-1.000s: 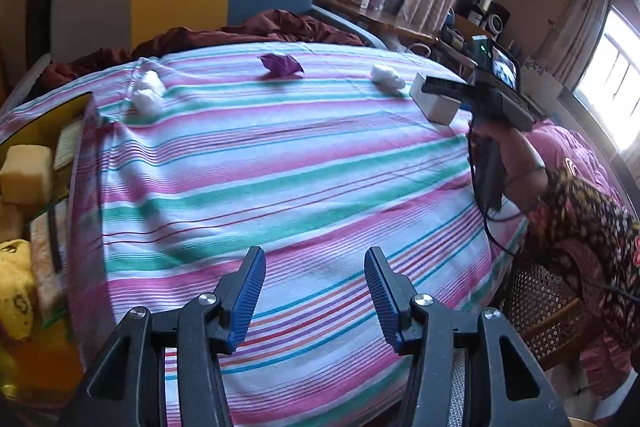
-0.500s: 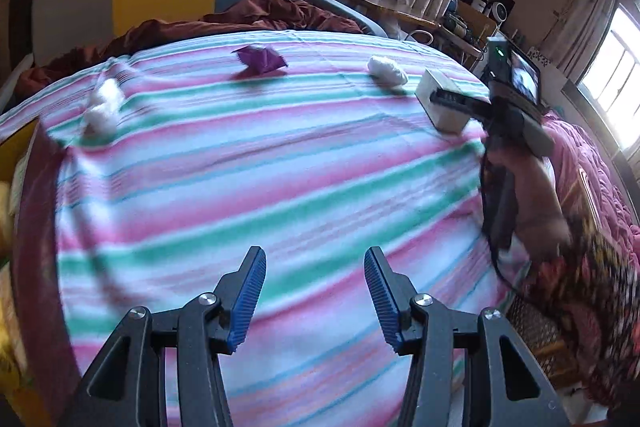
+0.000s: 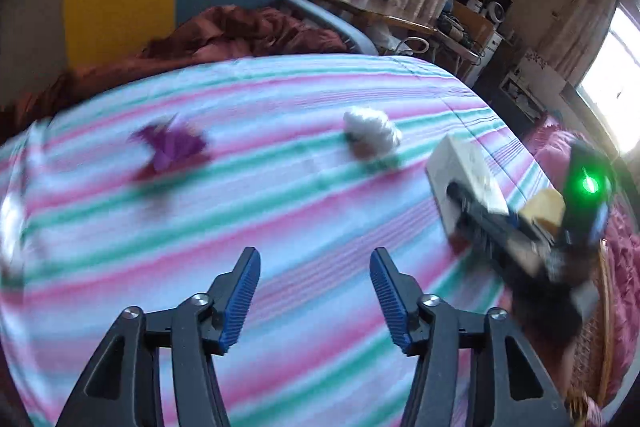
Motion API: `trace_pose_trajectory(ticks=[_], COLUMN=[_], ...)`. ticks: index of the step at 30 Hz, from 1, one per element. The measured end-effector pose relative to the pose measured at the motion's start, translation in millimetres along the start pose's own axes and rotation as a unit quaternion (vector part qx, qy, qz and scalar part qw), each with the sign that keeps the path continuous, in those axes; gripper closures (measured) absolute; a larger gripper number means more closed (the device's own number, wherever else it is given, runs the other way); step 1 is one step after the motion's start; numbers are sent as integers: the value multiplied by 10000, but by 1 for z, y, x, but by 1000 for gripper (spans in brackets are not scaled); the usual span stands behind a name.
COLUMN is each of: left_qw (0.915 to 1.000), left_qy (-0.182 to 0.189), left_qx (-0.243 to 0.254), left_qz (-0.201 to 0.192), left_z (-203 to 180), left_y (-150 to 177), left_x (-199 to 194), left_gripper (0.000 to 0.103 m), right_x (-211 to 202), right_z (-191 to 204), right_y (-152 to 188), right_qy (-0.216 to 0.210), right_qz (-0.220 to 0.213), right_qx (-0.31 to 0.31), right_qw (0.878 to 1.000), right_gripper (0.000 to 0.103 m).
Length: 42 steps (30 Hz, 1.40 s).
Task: Organize objects
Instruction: 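Grasp the clear plastic-wrapped bundle with the left tool while the right tool holds the box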
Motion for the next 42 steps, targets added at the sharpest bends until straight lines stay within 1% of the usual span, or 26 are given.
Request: trace_pose_trajectory(ticks=[2, 4, 10, 11, 13, 15, 16, 18, 21, 22, 23, 24, 25, 26, 28, 31, 32, 34, 42], left_qw=[9999, 9997, 9994, 9992, 9993, 9992, 9993, 9987, 9982, 9987, 9993, 9995, 9997, 9995, 9991, 9989, 9989, 9986, 9947], left_qy=[30, 136, 314, 365, 342, 363, 317, 354, 300, 299, 282, 261, 197, 208, 303, 201, 86, 19, -244], left_qx=[140, 181, 171, 168, 137, 3, -98, -329, -459, -391, -242, -149, -31, 73, -9, -74, 6, 97, 205], left_qz=[13, -12, -34, -26, 29, 136, 146, 131, 234, 150, -26, -59, -117, -239, -311, -413, -472, -521, -978], left_z=[-10, -16, -37, -41, -45, -48, -48, -49, -48, -48, -50, -50, -49, -46, -41, -32, -30, -29, -12], left_y=[-13, -23, -54, -56, -60, -63, -65, -68, -65, -64, -64, -63, -61, -59, -57, -54, -52, -47, -29], left_x=[18, 33, 79, 85, 98, 114, 119, 132, 150, 151, 150, 150, 149, 147, 143, 136, 131, 124, 72], left_gripper=[43, 42, 41, 41, 41, 41, 41, 41, 41, 41, 41, 48, 57, 58, 62, 62, 62, 62, 62], right_x=[1, 1, 0, 0, 0, 1, 1, 1, 1, 1, 1, 1, 1, 1, 1, 1, 0, 0, -3], right_z=[-2, -4, -7, -8, -9, -10, -10, -9, -9, -10, -9, -9, -9, -9, -9, -8, -7, -6, 0], right_y=[0, 1, 1, 1, 1, 1, 1, 1, 1, 1, 1, 1, 1, 1, 1, 1, 2, 2, 0], right_qy=[21, 66, 137, 143, 146, 156, 155, 166, 175, 172, 171, 169, 169, 175, 182, 186, 185, 171, 136], right_qz=[14, -1, -36, -41, -48, -50, -54, -58, -63, -64, -64, -69, -74, -76, -86, -102, -105, -121, -208], right_qx=[34, 67, 122, 129, 169, 194, 196, 177, 156, 165, 167, 172, 175, 167, 149, 135, 127, 101, -46], right_qw=[10000, 10000, 9998, 9998, 9997, 9997, 9997, 9997, 9997, 9997, 9997, 9997, 9997, 9997, 9997, 9997, 9997, 9997, 9997], right_gripper=[52, 52, 52, 52, 52, 52, 52, 52, 52, 52, 52, 52, 52, 52, 52, 52, 52, 52, 52])
Point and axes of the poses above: each gripper's, at about its wrist camera, not at the fingertips, and x roughly the way its jaws point, z to its left, y to its underside, the point moved 5 cm from there along x, roughly the way its jaws point, and after that the axes turned 12 degrees about -z, right-handed, at the moved point
